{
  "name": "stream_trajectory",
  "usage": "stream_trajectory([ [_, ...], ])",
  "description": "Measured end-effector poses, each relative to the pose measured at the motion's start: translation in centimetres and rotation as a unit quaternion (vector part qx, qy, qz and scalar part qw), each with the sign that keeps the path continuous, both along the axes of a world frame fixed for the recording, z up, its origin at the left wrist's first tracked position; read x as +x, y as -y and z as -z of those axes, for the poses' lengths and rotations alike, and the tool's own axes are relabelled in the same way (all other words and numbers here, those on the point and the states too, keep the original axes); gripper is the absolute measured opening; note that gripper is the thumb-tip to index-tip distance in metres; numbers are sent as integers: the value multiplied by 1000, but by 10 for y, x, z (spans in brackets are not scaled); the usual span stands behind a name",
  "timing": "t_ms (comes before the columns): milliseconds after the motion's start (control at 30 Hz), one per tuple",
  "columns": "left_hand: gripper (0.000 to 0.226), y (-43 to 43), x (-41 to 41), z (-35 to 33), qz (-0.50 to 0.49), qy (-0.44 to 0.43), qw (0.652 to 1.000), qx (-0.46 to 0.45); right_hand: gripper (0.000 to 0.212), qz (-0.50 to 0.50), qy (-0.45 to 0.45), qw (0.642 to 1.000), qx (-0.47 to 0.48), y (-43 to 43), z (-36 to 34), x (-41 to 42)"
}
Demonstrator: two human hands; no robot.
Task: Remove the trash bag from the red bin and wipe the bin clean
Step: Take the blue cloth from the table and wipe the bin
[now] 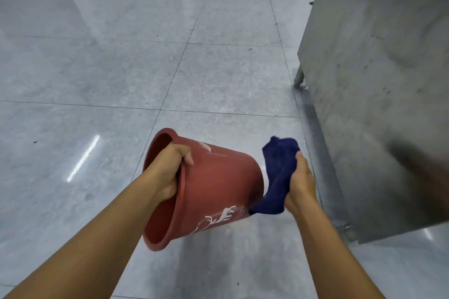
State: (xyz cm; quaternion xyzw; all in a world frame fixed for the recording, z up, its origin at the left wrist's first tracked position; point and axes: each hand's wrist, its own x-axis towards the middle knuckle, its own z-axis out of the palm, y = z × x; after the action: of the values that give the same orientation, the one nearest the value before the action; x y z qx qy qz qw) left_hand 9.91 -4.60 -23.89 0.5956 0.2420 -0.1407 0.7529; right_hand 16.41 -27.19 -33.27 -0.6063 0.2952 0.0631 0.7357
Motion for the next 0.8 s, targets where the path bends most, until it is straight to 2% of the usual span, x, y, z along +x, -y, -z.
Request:
stream_trajectory([
  [67, 42, 4, 3, 1, -2, 13, 1000, 0, 53, -80, 60, 993, -65, -14, -32, 0],
  [133, 53, 16, 6, 0, 42, 21, 999, 11, 54, -173, 108, 969, -141, -43, -59, -6],
  [200, 64, 31, 7, -1, 67, 29, 997, 18, 55, -259, 158, 939, -162, -77, -75, -18],
  [267, 63, 35, 8, -1, 59, 40, 997, 14, 58, -312, 174, 921, -158, -103, -80, -29],
  [400, 47, 22, 11, -4, -10, 49, 997, -54, 63, -338, 166, 916, -135, -117, -76, -33],
  [467, 45, 19, 16, -2, -21, 52, 998, -21, 58, -343, 200, 899, -186, -120, -70, -38],
  [600, 68, 22, 22, 6, 10, 16, 997, 77, 56, -334, 236, 867, -285, -121, -54, -40],
  [700, 59, 14, 19, 8, 16, 0, 995, 97, 56, -336, 242, 847, -332, -120, -42, -36],
  [800, 51, 2, 12, 9, -14, -28, 994, 104, 54, -325, 220, 846, -361, -114, -28, -33],
])
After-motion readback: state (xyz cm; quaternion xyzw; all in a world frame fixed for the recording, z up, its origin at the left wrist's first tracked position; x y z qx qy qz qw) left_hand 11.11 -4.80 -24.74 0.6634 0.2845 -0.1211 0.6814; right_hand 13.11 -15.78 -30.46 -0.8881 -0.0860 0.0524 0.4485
